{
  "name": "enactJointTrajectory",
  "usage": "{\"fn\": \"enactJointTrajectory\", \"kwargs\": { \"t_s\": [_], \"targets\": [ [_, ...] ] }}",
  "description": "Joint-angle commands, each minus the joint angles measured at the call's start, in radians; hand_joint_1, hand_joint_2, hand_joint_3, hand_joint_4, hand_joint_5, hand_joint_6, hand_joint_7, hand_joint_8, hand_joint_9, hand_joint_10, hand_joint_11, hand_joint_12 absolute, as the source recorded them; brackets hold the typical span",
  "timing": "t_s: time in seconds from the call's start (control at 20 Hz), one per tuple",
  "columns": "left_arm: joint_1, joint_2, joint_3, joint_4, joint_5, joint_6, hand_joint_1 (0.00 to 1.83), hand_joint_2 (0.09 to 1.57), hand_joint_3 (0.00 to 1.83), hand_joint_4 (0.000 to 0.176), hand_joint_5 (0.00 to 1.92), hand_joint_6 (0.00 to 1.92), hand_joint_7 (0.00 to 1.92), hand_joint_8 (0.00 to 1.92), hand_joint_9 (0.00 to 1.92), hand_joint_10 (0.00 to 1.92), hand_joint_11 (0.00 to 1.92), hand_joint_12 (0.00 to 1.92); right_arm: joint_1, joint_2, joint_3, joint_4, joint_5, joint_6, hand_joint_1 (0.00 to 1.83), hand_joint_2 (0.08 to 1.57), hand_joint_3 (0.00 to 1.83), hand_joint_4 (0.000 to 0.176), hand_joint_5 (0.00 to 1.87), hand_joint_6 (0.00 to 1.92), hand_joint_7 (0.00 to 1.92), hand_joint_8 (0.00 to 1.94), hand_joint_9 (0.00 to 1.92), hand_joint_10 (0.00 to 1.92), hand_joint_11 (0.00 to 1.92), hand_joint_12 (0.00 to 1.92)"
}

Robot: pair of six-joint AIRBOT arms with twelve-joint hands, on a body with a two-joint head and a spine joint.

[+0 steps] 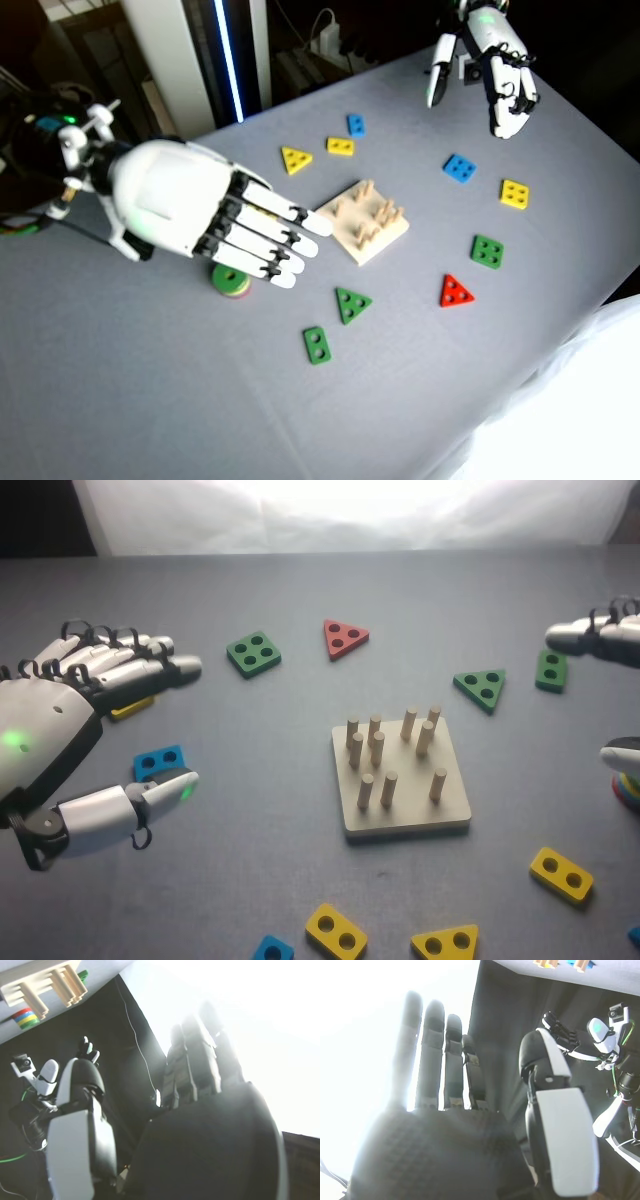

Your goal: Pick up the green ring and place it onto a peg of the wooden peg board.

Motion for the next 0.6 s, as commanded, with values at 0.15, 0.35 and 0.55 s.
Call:
{"fn": "enactJointTrajectory", "kwargs": {
  "t_s": [0.15, 0.35, 0.55],
  "targets": [
    [-0.005, 0.005, 0.002, 0.018, -0.120, -0.009, 0.65, 1.16, 0.01, 0.020, 0.52, 0.00, 0.28, 0.00, 0.22, 0.01, 0.00, 0.71, -0.024, -0.001, -0.007, 0.014, 0.071, 0.014, 0.78, 1.08, 0.00, 0.090, 0.39, 0.00, 0.42, 0.00, 0.52, 0.00, 0.30, 0.73],
    [-0.005, 0.002, 0.005, 0.018, -0.118, -0.023, 0.68, 1.17, 0.00, 0.024, 0.52, 0.00, 0.28, 0.00, 0.22, 0.00, 0.00, 0.71, -0.042, -0.001, 0.001, 0.013, -0.001, 0.016, 0.84, 1.01, 0.00, 0.100, 0.38, 0.00, 0.40, 0.00, 0.52, 0.00, 0.31, 0.78],
    [-0.005, -0.011, 0.017, 0.021, -0.116, -0.043, 0.69, 1.19, 0.00, 0.023, 0.52, 0.00, 0.28, 0.00, 0.22, 0.00, 0.00, 0.73, -0.044, -0.008, 0.032, 0.015, -0.097, 0.001, 0.87, 0.97, 0.00, 0.133, 0.38, 0.00, 0.38, 0.00, 0.53, 0.00, 0.25, 0.94]
  ]
}}
